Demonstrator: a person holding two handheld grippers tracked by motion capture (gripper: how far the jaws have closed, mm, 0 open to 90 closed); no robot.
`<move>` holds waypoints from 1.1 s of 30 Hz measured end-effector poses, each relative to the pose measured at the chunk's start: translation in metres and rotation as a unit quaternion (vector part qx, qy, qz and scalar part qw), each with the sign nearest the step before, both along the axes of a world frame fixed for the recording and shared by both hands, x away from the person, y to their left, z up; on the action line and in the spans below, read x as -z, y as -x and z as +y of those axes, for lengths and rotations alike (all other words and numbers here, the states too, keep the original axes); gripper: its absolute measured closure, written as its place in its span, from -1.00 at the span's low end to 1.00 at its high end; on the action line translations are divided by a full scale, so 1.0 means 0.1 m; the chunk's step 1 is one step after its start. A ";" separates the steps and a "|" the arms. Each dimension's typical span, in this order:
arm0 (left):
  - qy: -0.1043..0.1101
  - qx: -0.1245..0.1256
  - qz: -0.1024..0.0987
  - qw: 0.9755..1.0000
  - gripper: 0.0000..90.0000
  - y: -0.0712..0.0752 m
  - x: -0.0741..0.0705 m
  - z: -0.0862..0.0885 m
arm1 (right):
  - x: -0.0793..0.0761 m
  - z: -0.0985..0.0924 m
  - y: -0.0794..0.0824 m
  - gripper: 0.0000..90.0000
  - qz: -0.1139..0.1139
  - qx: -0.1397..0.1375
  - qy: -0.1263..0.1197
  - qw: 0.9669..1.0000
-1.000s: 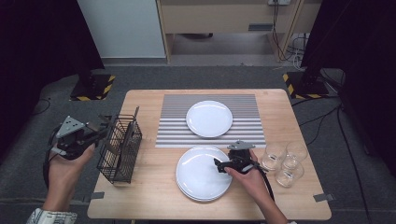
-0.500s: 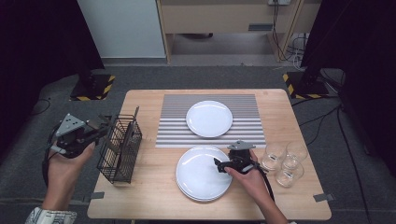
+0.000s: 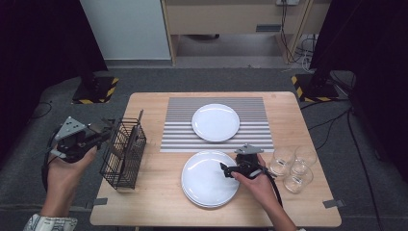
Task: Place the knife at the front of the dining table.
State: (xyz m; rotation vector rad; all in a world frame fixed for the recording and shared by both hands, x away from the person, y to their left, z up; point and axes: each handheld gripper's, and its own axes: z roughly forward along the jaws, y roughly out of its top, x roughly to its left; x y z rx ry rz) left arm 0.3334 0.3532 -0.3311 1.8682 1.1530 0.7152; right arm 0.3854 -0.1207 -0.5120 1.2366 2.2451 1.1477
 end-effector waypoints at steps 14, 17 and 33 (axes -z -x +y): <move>0.002 0.000 -0.002 1.000 0.83 0.01 -0.05 0.02 | 0.00 0.00 0.01 -0.76 0.001 0.003 0.000 1.000; 0.002 0.001 -0.002 1.000 0.83 0.01 -0.06 0.02 | 0.00 0.00 0.00 -0.76 0.001 0.002 0.001 1.000; 0.006 0.003 -0.007 1.000 0.84 0.05 -0.17 0.05 | -0.01 0.00 0.01 -0.76 -0.001 0.001 -0.002 1.000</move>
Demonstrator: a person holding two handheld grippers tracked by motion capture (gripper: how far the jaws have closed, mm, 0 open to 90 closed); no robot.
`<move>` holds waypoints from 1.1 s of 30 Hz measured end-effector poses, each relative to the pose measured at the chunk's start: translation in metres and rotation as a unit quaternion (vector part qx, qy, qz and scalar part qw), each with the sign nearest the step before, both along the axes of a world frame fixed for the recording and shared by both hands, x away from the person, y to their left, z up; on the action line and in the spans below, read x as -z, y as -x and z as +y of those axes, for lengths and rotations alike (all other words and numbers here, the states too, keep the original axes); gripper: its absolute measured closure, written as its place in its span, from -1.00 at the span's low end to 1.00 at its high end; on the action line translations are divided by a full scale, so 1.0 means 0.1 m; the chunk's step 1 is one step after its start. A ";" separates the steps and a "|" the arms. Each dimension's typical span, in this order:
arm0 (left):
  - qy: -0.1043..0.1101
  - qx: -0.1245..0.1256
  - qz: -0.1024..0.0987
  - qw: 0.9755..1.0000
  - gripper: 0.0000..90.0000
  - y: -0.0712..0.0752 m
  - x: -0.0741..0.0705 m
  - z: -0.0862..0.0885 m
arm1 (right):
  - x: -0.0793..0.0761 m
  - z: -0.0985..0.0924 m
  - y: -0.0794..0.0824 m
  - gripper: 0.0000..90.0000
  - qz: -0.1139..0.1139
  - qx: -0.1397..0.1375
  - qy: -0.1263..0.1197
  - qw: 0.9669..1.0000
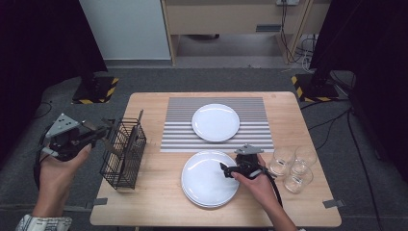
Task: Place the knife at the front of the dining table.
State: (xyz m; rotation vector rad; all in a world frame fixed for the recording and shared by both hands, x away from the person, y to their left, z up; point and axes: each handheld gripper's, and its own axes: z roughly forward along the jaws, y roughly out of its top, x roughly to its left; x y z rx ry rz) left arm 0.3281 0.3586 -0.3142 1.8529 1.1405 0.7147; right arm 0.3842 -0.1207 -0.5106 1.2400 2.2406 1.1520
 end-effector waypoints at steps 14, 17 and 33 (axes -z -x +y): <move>-0.008 0.004 -0.003 1.000 0.83 0.04 -0.12 -0.01 | -0.01 -0.01 -0.01 -0.75 -0.003 0.001 -0.001 1.000; -0.008 0.005 -0.004 1.000 0.84 0.04 -0.12 -0.02 | -0.02 -0.01 0.00 -0.75 -0.002 0.002 -0.002 1.000; -0.008 0.010 -0.008 1.000 0.83 0.08 -0.18 -0.05 | -0.03 -0.03 -0.01 -0.75 -0.004 0.003 -0.004 1.000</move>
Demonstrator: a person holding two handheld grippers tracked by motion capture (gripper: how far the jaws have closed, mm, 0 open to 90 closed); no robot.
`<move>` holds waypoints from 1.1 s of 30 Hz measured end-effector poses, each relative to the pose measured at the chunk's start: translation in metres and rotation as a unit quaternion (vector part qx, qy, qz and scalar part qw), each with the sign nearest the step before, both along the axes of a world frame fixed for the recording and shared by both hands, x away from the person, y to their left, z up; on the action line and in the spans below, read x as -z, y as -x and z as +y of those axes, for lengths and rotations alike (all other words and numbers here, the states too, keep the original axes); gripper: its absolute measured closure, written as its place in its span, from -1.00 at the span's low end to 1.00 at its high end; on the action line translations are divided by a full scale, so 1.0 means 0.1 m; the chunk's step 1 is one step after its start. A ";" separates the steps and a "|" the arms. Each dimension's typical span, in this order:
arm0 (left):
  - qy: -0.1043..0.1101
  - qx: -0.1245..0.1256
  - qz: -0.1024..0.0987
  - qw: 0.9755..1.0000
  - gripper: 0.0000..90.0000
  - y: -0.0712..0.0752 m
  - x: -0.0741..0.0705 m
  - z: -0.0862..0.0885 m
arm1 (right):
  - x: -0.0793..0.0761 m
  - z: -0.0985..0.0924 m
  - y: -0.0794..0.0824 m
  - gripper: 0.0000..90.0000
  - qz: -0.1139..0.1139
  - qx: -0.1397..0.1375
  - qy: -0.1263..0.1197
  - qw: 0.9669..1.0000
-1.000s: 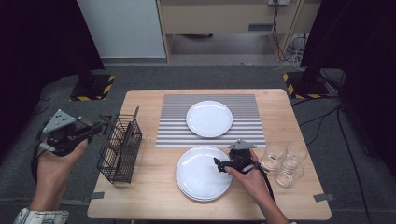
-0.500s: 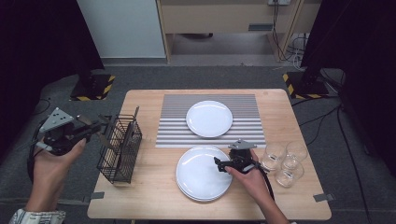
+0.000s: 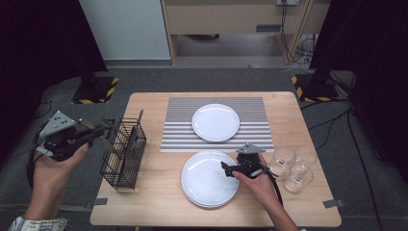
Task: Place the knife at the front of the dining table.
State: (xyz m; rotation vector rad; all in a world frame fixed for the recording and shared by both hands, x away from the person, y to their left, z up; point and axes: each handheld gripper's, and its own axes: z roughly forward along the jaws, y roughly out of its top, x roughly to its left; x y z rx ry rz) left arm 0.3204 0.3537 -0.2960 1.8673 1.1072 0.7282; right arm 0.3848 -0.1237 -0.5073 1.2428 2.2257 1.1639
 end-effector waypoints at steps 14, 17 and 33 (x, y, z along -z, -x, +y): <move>0.005 0.006 0.001 1.000 0.83 0.01 -0.05 -0.01 | 0.00 0.00 0.00 -0.75 0.001 -0.002 0.002 1.000; 0.003 0.012 -0.004 1.000 0.84 0.03 -0.08 -0.05 | 0.00 0.00 0.00 -0.75 0.001 -0.001 0.001 1.000; 0.006 0.034 -0.019 0.999 0.83 0.18 -0.19 -0.17 | -0.01 -0.01 0.00 -0.75 -0.002 -0.001 0.001 1.000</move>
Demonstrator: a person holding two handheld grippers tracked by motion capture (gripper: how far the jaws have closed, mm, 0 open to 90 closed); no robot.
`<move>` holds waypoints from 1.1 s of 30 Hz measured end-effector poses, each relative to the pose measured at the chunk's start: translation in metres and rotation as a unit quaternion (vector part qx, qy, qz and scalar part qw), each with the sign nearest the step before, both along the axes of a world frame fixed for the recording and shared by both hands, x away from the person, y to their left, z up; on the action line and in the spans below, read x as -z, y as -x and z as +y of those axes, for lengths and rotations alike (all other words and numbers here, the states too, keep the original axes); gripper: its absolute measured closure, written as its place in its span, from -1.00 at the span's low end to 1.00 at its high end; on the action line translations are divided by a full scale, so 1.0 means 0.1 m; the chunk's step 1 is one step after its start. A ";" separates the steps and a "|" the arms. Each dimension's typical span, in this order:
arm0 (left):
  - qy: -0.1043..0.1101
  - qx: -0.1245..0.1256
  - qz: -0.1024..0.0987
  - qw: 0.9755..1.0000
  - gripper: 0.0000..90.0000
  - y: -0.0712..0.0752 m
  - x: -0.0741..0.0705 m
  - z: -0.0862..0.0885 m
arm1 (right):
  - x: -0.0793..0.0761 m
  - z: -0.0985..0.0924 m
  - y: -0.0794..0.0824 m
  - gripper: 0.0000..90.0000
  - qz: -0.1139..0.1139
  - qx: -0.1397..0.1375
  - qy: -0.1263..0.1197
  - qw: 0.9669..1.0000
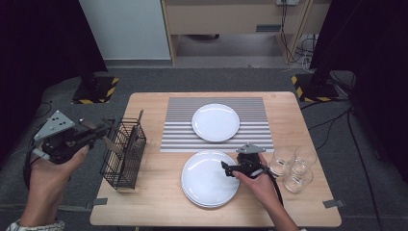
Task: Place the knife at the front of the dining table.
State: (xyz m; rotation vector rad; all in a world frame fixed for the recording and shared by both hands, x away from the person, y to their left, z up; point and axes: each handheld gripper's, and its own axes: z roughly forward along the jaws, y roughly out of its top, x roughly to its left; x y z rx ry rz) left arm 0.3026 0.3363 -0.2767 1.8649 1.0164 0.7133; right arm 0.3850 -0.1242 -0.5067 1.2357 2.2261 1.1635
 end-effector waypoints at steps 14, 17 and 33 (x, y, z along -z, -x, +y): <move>0.006 0.014 -0.002 1.000 0.84 -0.05 0.00 -0.18 | -0.01 0.00 0.00 -0.75 -0.001 0.003 0.000 1.000; 0.010 0.015 -0.002 1.000 0.84 -0.07 0.03 -0.22 | -0.02 0.01 0.00 -0.75 -0.004 0.000 0.001 1.000; 0.008 0.023 0.017 1.000 0.84 -0.29 0.28 -0.44 | -0.02 0.01 0.00 -0.64 -0.006 -0.005 -0.001 1.000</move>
